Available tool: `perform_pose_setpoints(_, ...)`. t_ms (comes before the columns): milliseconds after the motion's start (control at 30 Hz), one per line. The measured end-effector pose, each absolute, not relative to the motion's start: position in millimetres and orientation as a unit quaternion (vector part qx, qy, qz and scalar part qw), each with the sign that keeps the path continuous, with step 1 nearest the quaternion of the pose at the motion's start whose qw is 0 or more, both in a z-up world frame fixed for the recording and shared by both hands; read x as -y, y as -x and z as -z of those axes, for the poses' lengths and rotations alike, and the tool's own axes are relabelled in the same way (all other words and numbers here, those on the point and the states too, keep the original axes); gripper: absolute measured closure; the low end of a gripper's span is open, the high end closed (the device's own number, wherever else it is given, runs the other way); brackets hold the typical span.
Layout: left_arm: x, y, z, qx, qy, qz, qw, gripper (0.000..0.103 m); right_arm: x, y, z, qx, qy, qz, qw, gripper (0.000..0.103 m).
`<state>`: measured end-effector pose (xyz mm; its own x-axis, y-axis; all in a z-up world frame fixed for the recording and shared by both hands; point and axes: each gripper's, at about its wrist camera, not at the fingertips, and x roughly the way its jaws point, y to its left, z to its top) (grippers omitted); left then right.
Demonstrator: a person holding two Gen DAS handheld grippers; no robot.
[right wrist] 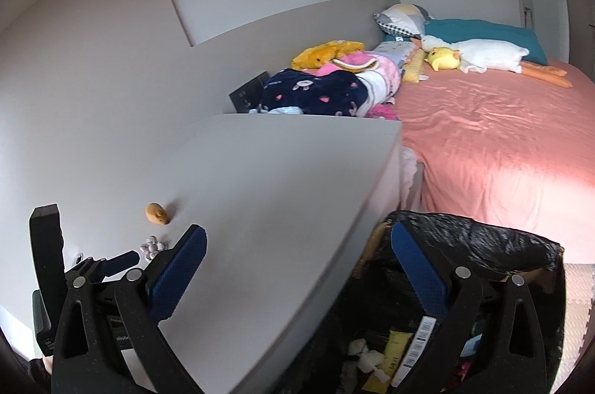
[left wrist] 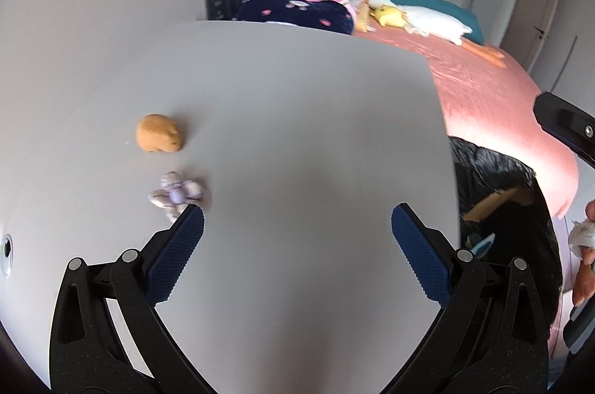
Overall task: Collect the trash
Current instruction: 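Move both grippers back over the desk toward the flower plush and tan toy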
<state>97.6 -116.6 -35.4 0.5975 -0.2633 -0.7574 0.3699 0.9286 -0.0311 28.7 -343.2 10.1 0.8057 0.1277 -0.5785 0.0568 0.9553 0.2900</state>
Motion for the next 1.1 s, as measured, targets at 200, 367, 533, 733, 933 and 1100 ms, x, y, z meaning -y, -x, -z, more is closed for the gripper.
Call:
perform_pose_setpoints(200,88,-114,41,-0.413,-0.039,0.143,0.899,0.022,324,-41,-8,-0.316,-0.136,-0.035,0.938,0.004)
perform_pose_setpoints(367,69,-128,52,-0.424,-0.023,0.12,0.897,0.034,311,-49,-4,-0.324,-0.127,-0.045,0.937,0.004)
perform_pose_setpoints(533,64,-137,61,-0.436,-0.032,0.113,0.892,0.047,300,-57,0,-0.329,-0.124,-0.055,0.934,0.004)
perform_pose_setpoints(733,68,-140,64,-0.436,-0.058,0.098,0.893,0.063,291,-70,4,-0.335,-0.119,-0.062,0.932,0.004)
perform_pose_setpoints(933,59,-139,63,-0.433,-0.052,0.091,0.895,0.076,276,-84,6,-0.34,-0.113,-0.076,0.93,0.004)
perform_pose_setpoints(1100,41,-141,57,-0.432,-0.022,0.095,0.896,0.079,256,-99,9,-0.349,-0.104,-0.092,0.927,0.004)
